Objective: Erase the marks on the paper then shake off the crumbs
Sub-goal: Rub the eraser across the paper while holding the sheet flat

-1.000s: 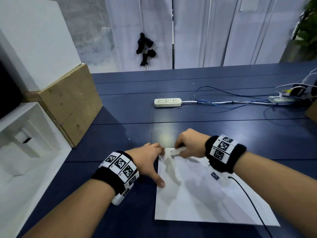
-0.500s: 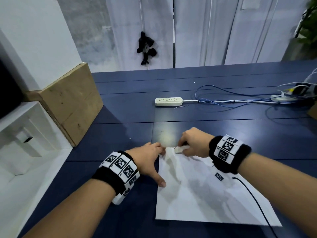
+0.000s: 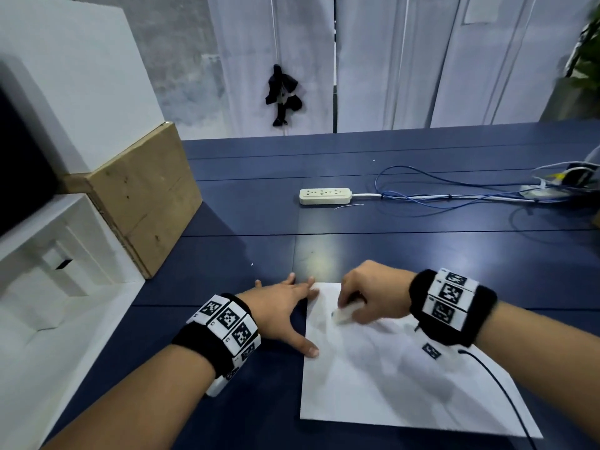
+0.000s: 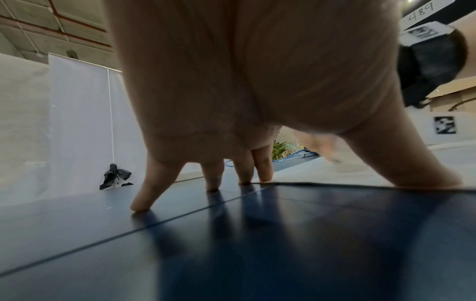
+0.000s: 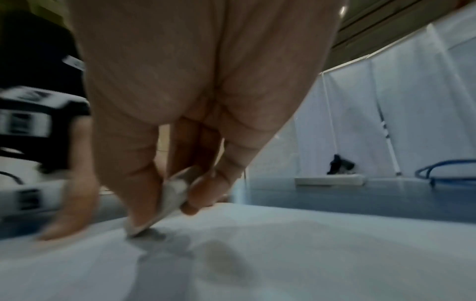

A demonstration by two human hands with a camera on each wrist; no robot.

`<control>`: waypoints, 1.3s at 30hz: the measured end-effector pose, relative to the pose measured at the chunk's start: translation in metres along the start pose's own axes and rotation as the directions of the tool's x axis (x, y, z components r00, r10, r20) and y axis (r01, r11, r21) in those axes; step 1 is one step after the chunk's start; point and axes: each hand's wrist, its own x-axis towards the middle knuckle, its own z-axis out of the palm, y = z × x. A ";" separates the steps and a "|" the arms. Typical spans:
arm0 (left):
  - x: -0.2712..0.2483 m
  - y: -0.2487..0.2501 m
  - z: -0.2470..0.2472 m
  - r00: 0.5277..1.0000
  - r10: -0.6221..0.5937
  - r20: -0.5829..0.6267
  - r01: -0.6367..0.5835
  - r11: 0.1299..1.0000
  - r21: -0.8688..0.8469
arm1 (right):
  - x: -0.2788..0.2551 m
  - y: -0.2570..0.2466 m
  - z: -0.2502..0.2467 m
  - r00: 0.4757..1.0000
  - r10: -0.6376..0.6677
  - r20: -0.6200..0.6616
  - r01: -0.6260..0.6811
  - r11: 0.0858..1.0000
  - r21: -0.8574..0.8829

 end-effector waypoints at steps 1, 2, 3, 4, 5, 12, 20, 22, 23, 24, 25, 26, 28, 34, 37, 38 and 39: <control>0.000 0.000 -0.001 1.000 -0.003 0.008 0.003 1.000 0.005 | -0.005 -0.006 0.002 0.997 -0.035 0.062 0.033 0.999 0.019; 0.001 0.000 -0.001 1.000 -0.004 0.016 0.003 1.000 0.009 | -0.007 -0.009 0.003 0.994 -0.048 0.099 0.044 0.998 0.039; 0.001 0.001 -0.002 1.000 -0.001 0.024 0.001 1.000 0.016 | -0.005 -0.008 0.002 0.995 -0.034 0.095 0.029 0.998 0.048; 0.000 0.002 -0.003 0.999 0.002 0.032 -0.003 1.000 0.025 | 0.000 -0.004 0.000 0.998 0.003 0.058 -0.006 0.999 0.046; 0.000 0.003 -0.004 0.999 0.005 0.037 -0.007 0.999 0.037 | 0.005 0.003 -0.002 0.999 0.052 0.009 -0.052 0.998 0.041; 0.001 0.002 -0.004 0.999 -0.007 0.040 0.005 0.999 0.041 | -0.005 0.003 0.002 0.999 -0.036 0.009 0.036 0.999 0.000; 0.000 0.003 -0.004 0.999 -0.012 0.039 0.011 0.999 0.033 | 0.011 0.018 -0.007 0.988 0.108 -0.111 -0.109 0.994 -0.002; 0.001 0.003 -0.004 0.999 -0.014 0.038 0.012 0.999 0.036 | 0.005 0.015 -0.004 0.992 0.064 -0.109 -0.068 0.997 -0.039; 0.002 0.002 -0.004 0.999 -0.013 0.037 0.012 0.999 0.039 | -0.001 0.010 -0.001 0.997 0.011 -0.080 -0.015 0.999 -0.046; 0.002 0.002 -0.004 0.999 -0.014 0.036 0.013 0.999 0.037 | -0.009 0.004 0.003 0.998 -0.050 -0.033 0.049 0.998 -0.030; 0.003 0.002 -0.004 0.999 -0.015 0.037 0.014 0.999 0.034 | -0.015 -0.002 0.007 0.996 -0.086 0.026 0.086 0.996 0.005; 0.003 0.002 -0.004 0.999 -0.015 0.038 0.014 0.999 0.031 | -0.019 -0.004 0.009 0.993 -0.094 0.075 0.092 0.995 0.037; 0.002 0.003 -0.004 0.999 -0.015 0.040 0.014 0.999 0.032 | -0.013 -0.002 0.007 0.998 -0.049 0.047 0.048 0.998 0.034; 0.002 0.003 -0.004 0.999 -0.013 0.033 0.012 0.999 0.032 | 0.005 0.018 -0.004 0.988 0.087 -0.124 -0.091 0.995 -0.028; 0.003 0.002 -0.003 0.999 -0.015 0.029 0.014 0.999 0.030 | -0.014 0.004 0.003 0.999 -0.051 -0.009 0.051 0.999 0.003; 0.004 0.002 -0.003 0.999 -0.016 0.032 0.015 1.000 0.027 | -0.017 0.000 0.005 0.996 -0.078 0.045 0.077 0.997 0.027; 0.004 0.002 -0.003 0.999 -0.016 0.034 0.015 1.000 0.027 | -0.018 -0.001 0.005 0.994 -0.079 0.073 0.076 0.996 0.038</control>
